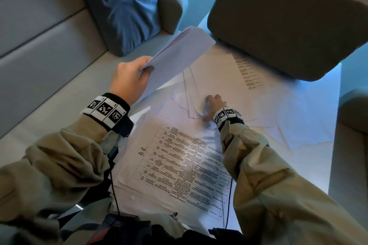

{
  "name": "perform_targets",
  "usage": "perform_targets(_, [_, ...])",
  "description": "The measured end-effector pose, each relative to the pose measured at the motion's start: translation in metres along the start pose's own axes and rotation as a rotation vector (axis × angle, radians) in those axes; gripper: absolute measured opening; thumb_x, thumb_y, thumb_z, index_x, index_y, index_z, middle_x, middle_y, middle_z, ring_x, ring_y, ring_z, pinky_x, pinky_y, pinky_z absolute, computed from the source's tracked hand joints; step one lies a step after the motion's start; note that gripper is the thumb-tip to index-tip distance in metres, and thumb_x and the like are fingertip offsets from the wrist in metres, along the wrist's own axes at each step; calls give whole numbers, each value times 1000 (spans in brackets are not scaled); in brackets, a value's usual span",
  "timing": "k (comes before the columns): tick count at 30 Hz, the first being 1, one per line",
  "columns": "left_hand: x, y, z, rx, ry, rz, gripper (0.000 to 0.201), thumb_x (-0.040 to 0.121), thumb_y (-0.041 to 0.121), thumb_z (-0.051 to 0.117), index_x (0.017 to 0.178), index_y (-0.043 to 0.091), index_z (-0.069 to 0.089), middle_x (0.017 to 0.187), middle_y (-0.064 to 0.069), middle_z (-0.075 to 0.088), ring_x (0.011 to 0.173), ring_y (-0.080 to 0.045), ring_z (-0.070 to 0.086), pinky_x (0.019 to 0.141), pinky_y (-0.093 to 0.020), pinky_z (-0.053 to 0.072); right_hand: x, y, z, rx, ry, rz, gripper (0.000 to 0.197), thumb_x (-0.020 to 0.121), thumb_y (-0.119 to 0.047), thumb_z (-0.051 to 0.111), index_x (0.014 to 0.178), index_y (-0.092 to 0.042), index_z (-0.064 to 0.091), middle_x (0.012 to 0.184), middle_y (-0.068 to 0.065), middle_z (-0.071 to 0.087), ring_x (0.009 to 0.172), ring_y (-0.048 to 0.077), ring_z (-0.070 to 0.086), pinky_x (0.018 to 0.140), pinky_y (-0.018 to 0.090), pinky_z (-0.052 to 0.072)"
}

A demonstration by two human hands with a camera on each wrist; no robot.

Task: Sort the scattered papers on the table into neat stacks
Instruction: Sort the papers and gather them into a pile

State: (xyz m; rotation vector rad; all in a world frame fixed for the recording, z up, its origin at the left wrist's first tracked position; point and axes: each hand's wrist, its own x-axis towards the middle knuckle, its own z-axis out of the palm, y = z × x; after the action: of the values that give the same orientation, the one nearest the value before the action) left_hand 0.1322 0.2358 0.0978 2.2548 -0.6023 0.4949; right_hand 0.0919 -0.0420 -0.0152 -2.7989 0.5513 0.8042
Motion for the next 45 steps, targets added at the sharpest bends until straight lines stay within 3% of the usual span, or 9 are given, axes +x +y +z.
perform_targets(3, [1, 0, 0, -26, -5, -15, 19, 88, 15, 55, 101, 11, 69, 80, -12, 68, 69, -36, 61, 65, -37, 50, 1, 5, 5, -7, 174, -10, 51, 85, -3, 60, 131, -3, 37, 132, 16, 38, 116, 44, 49, 94, 47, 45])
perform_targets(10, [2, 4, -4, -87, -19, -70, 28, 90, 11, 54, 117, 14, 62, 92, -13, 70, 80, -36, 64, 71, -37, 49, -10, 24, -19, 153, 286, 12, 19, 89, -6, 44, 84, -17, 59, 98, 16, 65, 92, 34, 63, 72, 33, 43])
perform_targets(15, [10, 23, -11, -85, -59, -174, 76, 92, -3, 42, 146, 37, 6, 118, -22, 59, 94, -41, 56, 82, -34, 40, -55, 36, -52, 456, 535, 57, 20, 91, -9, 46, 94, -14, 65, 84, 13, 60, 80, 30, 58, 68, 34, 46])
perform_targets(21, [13, 25, 13, -111, -3, 85, 46, 80, -9, 42, 117, 2, 64, 106, -32, 61, 91, -44, 64, 88, -22, 39, -105, 32, -71, 812, 739, 24, 15, 89, -12, 57, 81, -2, 64, 77, 13, 61, 75, 29, 57, 65, 29, 39])
perform_targets(26, [-1, 56, 31, -189, -211, 85, 44, 85, 22, 61, 124, 0, 58, 114, -24, 64, 101, -35, 64, 91, -21, 38, -134, 13, -73, 1145, 619, -122, 7, 85, -11, 66, 83, -6, 61, 72, 4, 60, 67, 19, 57, 55, 26, 48])
perform_targets(30, [-18, 85, 35, -263, -482, -14, 91, 66, 41, 82, 142, 13, 40, 141, -11, 45, 129, -23, 43, 104, -19, 26, -152, 3, -71, 1223, 497, -318, 24, 81, -4, 70, 105, -2, 65, 97, 11, 71, 87, 22, 69, 73, 32, 58])
perform_targets(34, [-28, 89, 41, -263, -537, 19, 100, 62, 45, 83, 144, 14, 35, 143, -9, 40, 132, -20, 39, 104, -14, 21, -161, 1, -69, 1230, 376, -409, 32, 77, -2, 74, 107, -8, 65, 104, 13, 71, 95, 25, 69, 84, 44, 56])
perform_targets(40, [-34, 84, 52, -272, -393, 152, 48, 86, 13, 62, 132, 3, 52, 122, -20, 59, 109, -31, 59, 97, -22, 40, -162, 2, -63, 1248, 250, -459, 49, 76, 11, 69, 122, 6, 55, 114, 18, 66, 106, 27, 64, 94, 42, 52])
perform_targets(45, [-32, 79, 50, -274, -303, 244, 41, 86, -4, 47, 126, -5, 56, 110, -25, 65, 92, -32, 66, 88, -11, 38, -157, 4, -64, 1373, 302, -332, 63, 82, 18, 57, 135, -14, 46, 84, 0, 74, 78, 13, 69, 71, 26, 56])
